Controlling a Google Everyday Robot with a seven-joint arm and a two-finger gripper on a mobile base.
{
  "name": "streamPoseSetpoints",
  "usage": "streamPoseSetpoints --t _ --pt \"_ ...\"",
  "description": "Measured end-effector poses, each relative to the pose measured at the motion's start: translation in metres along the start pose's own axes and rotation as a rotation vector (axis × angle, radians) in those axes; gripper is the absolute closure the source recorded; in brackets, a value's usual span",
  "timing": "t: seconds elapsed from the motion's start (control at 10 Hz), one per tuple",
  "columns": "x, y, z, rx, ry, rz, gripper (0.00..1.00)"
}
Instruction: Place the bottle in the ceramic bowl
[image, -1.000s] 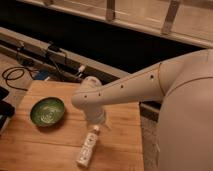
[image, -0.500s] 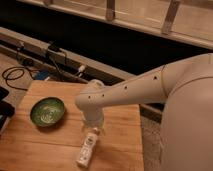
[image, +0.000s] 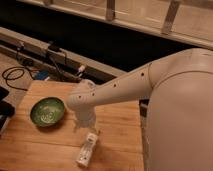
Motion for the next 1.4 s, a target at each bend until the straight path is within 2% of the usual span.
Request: streamPoseSetpoints --t 0.3,0.5,0.9,1.1,1.4 --pt "-0.001 -0.003 0.001 0.003 0.001 0.006 0.35" --pt "-0.001 -0.009 0.011 0.004 0.018 0.027 0.35" --pt "-0.001 -0.016 0.051 -0.014 0.074 0.069 0.35" --pt "-0.002 -0.025 0.071 -0.02 0.112 0.091 0.35" --pt "0.002 -0.024 0.098 -0.022 0.172 0.095 0.36"
